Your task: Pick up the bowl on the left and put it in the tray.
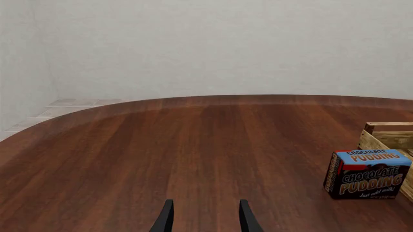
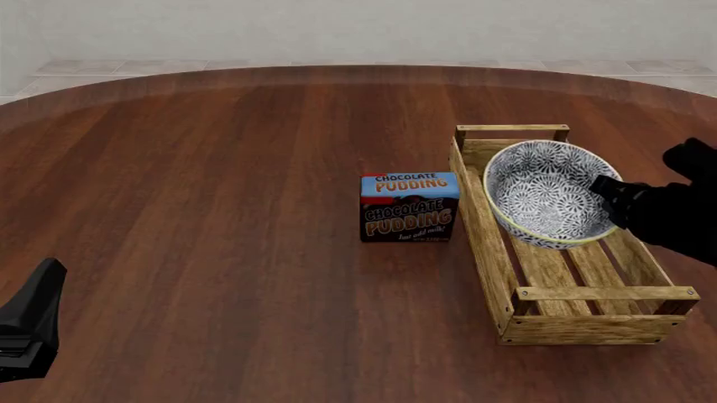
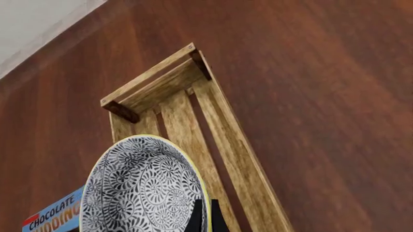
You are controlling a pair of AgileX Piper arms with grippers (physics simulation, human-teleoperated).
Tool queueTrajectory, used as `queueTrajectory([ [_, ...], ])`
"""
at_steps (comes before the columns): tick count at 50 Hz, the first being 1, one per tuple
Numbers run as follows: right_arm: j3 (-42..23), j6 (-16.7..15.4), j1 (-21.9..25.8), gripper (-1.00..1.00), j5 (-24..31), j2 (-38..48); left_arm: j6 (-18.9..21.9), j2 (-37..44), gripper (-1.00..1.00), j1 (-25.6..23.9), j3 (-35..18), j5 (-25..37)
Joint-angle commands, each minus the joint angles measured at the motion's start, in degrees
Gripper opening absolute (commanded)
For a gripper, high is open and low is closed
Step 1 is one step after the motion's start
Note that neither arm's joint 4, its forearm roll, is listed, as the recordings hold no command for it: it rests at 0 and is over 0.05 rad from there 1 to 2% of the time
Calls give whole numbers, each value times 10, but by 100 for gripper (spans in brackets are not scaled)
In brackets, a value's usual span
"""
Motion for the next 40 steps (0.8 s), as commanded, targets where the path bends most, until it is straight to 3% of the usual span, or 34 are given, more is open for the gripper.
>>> queueTrajectory([
  [1,-5,-3,-3,-100,-17,14,0,0,100,0,0,0],
  [40,-12,-6,-10,-100,-65,92,0,0,100,0,0,0],
])
